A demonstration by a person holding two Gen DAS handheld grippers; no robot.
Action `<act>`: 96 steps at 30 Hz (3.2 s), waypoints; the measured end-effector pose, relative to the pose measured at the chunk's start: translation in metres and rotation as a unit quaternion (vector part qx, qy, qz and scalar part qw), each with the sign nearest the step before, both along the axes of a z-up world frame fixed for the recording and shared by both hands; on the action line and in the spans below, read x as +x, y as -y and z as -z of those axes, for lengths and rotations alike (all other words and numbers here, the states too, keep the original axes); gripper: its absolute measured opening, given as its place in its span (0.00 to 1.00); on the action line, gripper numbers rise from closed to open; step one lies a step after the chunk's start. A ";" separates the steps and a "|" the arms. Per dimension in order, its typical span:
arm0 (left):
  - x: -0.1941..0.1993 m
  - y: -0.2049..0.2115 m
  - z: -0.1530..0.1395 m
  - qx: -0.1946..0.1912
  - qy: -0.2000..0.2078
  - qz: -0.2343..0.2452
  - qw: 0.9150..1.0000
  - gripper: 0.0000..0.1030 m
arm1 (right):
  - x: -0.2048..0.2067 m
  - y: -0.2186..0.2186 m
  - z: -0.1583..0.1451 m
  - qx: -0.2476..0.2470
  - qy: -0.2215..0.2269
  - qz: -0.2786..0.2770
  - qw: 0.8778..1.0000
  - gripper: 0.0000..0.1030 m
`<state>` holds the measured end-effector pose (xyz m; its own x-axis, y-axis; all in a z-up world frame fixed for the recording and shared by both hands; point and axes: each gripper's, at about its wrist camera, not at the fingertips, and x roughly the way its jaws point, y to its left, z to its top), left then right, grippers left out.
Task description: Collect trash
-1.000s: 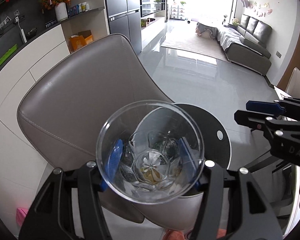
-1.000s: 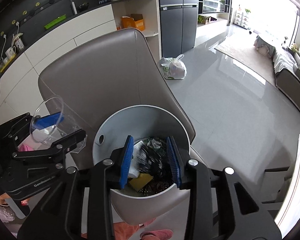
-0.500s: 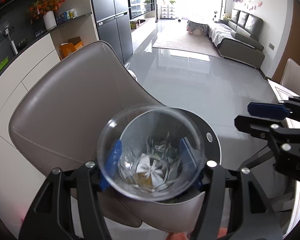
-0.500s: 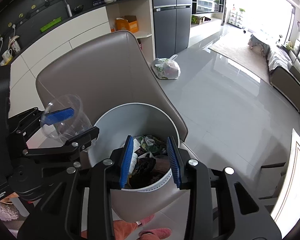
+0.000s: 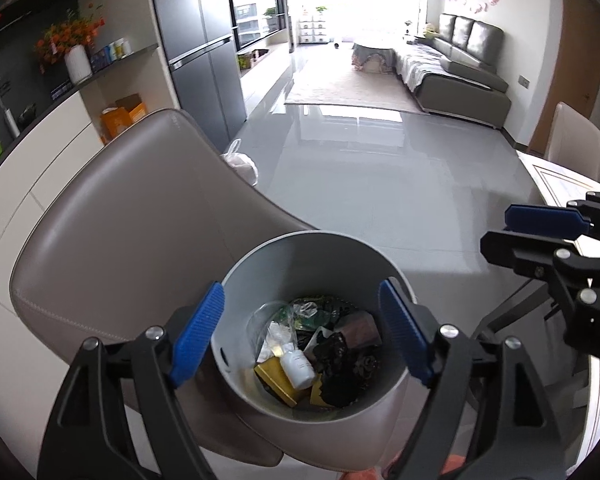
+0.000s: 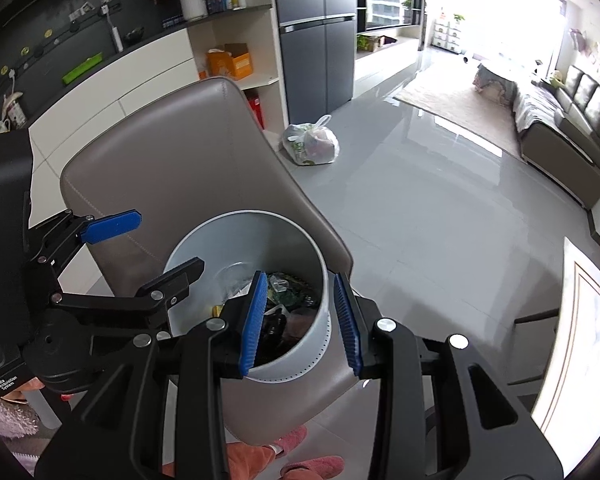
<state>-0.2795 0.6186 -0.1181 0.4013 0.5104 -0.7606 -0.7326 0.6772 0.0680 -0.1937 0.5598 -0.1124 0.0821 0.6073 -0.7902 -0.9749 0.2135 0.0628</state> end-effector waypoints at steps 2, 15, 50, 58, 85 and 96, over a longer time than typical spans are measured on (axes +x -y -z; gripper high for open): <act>0.007 0.003 -0.002 0.000 -0.001 0.014 1.000 0.78 | 0.005 0.008 -0.002 0.003 -0.001 0.012 1.000 0.33; 0.092 0.065 -0.012 -0.006 -0.001 0.190 0.982 0.78 | 0.055 0.127 -0.022 0.032 0.016 0.207 0.978 0.60; 0.159 0.519 -0.102 -0.051 0.026 0.437 0.898 0.84 | 0.046 0.666 -0.108 0.058 0.071 0.566 0.819 0.76; 0.159 0.548 -0.116 -0.032 0.012 0.429 0.903 0.86 | 0.042 0.699 -0.115 0.061 0.062 0.577 0.812 0.78; 0.170 0.539 -0.137 -0.030 0.004 0.437 0.899 0.86 | 0.045 0.697 -0.135 0.075 0.063 0.596 0.797 0.80; 0.178 0.538 -0.141 -0.028 0.015 0.429 0.903 0.86 | 0.050 0.691 -0.139 0.073 0.068 0.589 0.802 0.80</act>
